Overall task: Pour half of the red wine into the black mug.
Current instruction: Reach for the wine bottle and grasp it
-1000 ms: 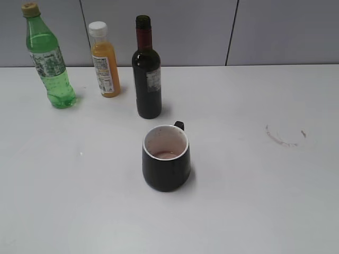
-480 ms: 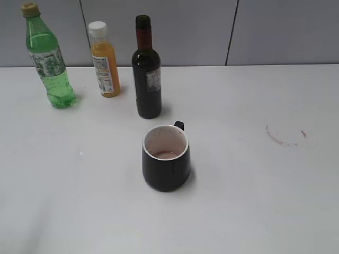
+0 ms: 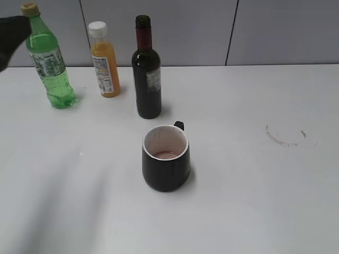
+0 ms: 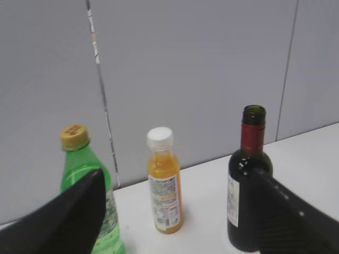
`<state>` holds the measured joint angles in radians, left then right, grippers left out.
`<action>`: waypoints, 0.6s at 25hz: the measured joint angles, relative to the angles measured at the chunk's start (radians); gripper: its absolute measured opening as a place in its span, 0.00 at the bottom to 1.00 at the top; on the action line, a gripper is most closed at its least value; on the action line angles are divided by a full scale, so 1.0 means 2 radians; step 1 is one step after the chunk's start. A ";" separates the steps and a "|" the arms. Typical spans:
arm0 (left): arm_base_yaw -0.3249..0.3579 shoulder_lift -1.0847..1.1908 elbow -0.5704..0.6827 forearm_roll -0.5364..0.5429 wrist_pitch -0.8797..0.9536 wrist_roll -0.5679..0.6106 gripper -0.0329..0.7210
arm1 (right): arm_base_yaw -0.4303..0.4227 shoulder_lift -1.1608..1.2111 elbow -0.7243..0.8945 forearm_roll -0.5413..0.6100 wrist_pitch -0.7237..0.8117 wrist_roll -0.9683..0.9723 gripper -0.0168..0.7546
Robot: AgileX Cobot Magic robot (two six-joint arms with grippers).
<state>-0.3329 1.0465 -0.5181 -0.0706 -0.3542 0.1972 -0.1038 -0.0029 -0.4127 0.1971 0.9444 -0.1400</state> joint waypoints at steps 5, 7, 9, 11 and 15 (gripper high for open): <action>-0.005 0.114 0.000 0.105 -0.125 -0.108 0.85 | 0.000 0.000 0.000 0.000 0.000 0.000 0.76; -0.005 0.152 0.000 0.132 -0.173 -0.132 0.85 | 0.000 0.000 0.000 0.000 0.000 0.000 0.76; -0.005 0.189 0.000 0.144 -0.218 -0.140 0.84 | 0.000 0.000 0.000 0.000 0.000 0.000 0.76; -0.003 0.219 0.000 0.150 -0.252 -0.143 0.84 | 0.000 0.000 0.000 0.000 0.000 0.000 0.76; 0.015 0.275 -0.005 0.185 -0.300 -0.143 0.84 | 0.000 0.000 0.000 0.000 0.000 0.000 0.76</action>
<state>-0.3026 1.5958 -0.5274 0.2990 -0.9533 -0.0897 -0.1038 -0.0029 -0.4127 0.1971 0.9444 -0.1400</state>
